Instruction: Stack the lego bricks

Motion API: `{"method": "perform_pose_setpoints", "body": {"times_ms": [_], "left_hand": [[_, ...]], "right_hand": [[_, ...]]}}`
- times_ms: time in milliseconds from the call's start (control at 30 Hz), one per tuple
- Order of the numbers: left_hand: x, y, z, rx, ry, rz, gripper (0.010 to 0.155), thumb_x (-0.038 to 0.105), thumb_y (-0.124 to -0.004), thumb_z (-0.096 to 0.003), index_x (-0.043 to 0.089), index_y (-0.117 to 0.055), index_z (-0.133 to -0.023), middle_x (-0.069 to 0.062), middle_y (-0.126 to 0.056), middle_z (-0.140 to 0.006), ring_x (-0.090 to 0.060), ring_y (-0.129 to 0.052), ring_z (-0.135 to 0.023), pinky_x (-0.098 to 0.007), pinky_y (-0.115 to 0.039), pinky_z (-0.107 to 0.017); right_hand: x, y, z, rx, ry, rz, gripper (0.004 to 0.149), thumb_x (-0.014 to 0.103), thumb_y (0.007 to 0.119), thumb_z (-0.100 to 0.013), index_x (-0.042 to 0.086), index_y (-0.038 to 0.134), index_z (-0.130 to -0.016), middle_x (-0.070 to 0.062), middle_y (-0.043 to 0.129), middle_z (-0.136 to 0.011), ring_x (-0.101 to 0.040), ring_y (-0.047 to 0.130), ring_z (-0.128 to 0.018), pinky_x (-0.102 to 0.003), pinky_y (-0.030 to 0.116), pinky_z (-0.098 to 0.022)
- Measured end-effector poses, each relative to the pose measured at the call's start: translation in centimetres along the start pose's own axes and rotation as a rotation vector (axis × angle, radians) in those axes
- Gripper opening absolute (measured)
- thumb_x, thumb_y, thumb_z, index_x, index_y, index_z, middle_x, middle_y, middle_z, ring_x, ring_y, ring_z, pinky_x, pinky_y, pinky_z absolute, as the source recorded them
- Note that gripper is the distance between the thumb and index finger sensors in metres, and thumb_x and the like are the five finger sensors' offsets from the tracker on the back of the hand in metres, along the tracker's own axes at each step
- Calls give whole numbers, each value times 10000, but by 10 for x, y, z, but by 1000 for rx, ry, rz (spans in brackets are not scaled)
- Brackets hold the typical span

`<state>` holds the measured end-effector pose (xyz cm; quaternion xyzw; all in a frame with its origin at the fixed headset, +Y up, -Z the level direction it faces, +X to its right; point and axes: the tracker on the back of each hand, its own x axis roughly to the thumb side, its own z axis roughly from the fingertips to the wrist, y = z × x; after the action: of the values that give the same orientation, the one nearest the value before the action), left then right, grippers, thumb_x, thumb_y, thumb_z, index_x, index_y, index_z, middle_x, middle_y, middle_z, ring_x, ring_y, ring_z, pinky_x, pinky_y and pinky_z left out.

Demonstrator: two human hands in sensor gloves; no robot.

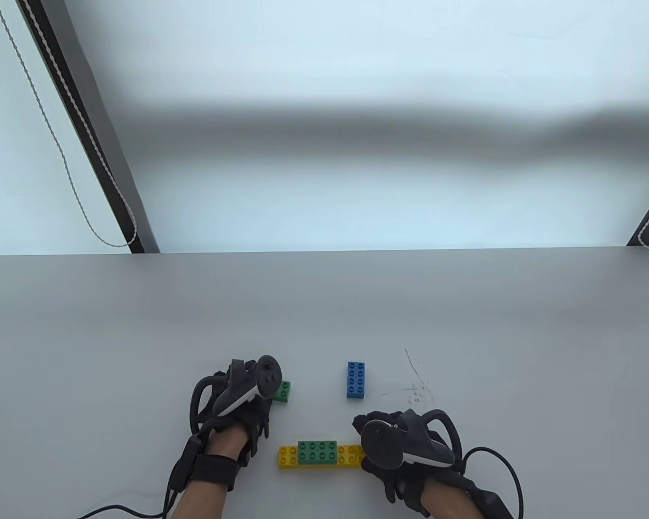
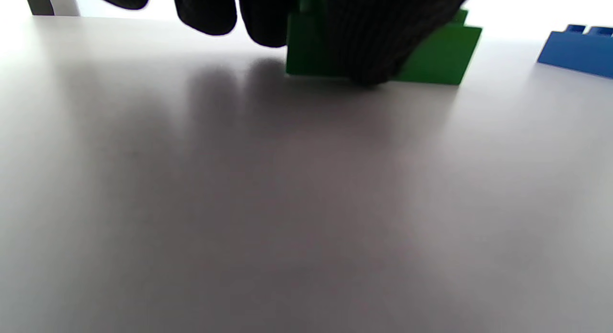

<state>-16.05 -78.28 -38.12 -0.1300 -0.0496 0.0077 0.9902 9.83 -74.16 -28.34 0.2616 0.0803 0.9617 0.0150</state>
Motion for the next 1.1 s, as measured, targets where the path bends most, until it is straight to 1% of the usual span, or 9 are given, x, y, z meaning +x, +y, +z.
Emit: {"method": "perform_pose_setpoints", "body": {"times_ms": [100,200,267,500,667,933,1100], "left_hand": [[2,4,3,19,-12,7,644,356,-819,-407,292,-552,-989,-37,-623,-1090,-337,-582,-1007,-639,-518,-712],[6,9,7,52,-35,12,647,362,-830,-401,262,-570,-985,-39,-675,-1064,-329,-640,-988,-636,-544,-707],[10,12,12,73,-55,17,649,374,-836,-397,253,-582,-981,-41,-700,-1050,-324,-674,-972,-632,-560,-702],[25,26,30,145,-131,13,663,408,-871,-374,246,-623,-968,-42,-757,-1012,-314,-735,-936,-621,-600,-692],[39,32,44,191,-192,1,667,428,-891,-360,249,-651,-956,-34,-794,-977,-304,-767,-912,-617,-614,-687],[64,46,68,260,-300,-14,669,437,-921,-336,245,-688,-933,-31,-825,-946,-296,-794,-891,-620,-618,-688],[81,52,82,284,-361,-38,671,446,-952,-313,243,-723,-910,-25,-860,-918,-289,-827,-869,-621,-632,-684]], "right_hand": [[0,-1,1,-39,-3,2,734,454,867,-338,143,635,-960,-144,766,-957,-417,859,-806,-648,679,-595],[1,-4,1,-103,-12,5,722,451,870,-337,145,647,-952,-137,778,-949,-408,870,-800,-642,688,-594],[2,-7,3,-150,-12,0,721,452,871,-335,147,650,-951,-133,780,-949,-406,871,-801,-638,695,-593],[4,-12,6,-254,-27,-18,723,459,872,-334,146,652,-947,-131,785,-944,-397,879,-799,-625,712,-588],[7,-15,8,-311,-34,-27,730,470,871,-333,141,652,-946,-134,788,-938,-395,889,-784,-599,748,-567],[13,-19,10,-378,-34,-25,754,489,868,-331,130,636,-952,-140,779,-940,-392,884,-786,-598,749,-567],[13,-19,10,-415,-24,-22,781,498,868,-329,111,615,-958,-150,768,-938,-392,881,-783,-596,751,-565]]}}
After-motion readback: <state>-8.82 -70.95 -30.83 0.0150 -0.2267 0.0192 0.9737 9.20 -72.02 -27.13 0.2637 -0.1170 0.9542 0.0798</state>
